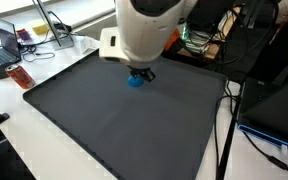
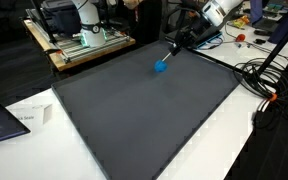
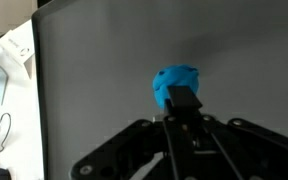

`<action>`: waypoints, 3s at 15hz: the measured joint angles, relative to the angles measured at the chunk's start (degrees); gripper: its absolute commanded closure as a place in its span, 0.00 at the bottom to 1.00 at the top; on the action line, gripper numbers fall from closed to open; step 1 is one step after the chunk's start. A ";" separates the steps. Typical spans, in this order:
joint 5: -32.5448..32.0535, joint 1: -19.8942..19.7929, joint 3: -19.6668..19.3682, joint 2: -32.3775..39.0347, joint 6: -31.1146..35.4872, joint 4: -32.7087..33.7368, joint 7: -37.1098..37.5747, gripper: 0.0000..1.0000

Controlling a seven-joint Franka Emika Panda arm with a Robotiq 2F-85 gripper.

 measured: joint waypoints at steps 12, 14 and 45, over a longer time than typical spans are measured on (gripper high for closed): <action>10.99 -5.71 0.26 -1.01 0.24 -3.15 -9.93 0.97; 11.39 -5.74 0.25 -1.05 0.26 -3.15 -10.10 0.97; 16.26 -10.10 -2.25 -0.75 17.85 -8.84 -2.54 0.97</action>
